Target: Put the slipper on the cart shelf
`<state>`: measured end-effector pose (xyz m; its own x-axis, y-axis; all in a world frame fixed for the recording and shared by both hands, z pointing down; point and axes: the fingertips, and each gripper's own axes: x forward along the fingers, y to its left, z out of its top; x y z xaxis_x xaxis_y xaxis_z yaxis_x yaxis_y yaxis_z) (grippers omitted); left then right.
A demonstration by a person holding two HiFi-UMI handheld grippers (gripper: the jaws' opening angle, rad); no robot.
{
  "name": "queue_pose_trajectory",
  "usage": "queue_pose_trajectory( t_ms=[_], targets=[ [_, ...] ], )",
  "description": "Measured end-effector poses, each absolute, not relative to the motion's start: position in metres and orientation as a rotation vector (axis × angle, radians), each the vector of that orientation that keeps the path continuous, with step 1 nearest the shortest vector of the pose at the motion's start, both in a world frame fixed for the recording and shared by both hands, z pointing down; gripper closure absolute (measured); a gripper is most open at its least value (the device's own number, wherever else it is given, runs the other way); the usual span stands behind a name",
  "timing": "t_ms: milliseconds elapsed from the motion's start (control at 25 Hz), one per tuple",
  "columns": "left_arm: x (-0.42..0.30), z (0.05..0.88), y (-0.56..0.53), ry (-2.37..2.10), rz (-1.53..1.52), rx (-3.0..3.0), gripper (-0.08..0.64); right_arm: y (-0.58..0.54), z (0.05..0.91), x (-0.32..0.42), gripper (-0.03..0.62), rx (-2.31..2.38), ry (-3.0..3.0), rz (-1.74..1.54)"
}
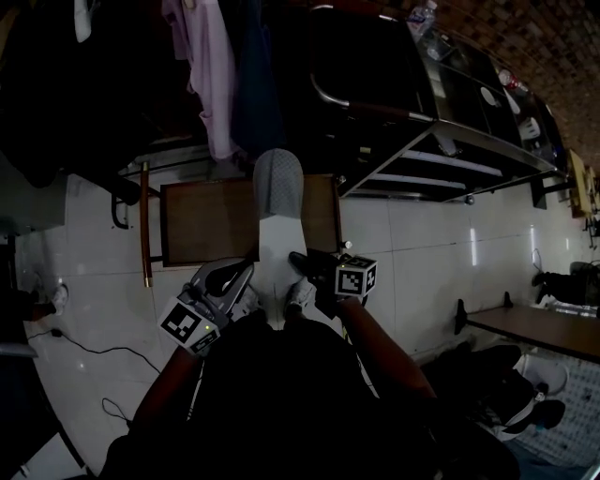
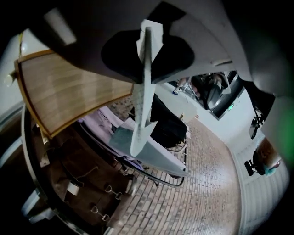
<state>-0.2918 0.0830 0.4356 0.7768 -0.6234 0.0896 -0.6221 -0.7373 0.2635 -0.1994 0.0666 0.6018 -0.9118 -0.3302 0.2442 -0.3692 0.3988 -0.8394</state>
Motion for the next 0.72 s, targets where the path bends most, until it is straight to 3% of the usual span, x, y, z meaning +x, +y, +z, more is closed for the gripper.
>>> queue_pose_trajectory(
  t_ms=[720],
  targets=[
    [-0.258,0.356,0.064,-1.046,-0.029,2.827,0.558,0.028,0.364,-0.178,0.531,0.789,-3.116,0.637]
  ],
)
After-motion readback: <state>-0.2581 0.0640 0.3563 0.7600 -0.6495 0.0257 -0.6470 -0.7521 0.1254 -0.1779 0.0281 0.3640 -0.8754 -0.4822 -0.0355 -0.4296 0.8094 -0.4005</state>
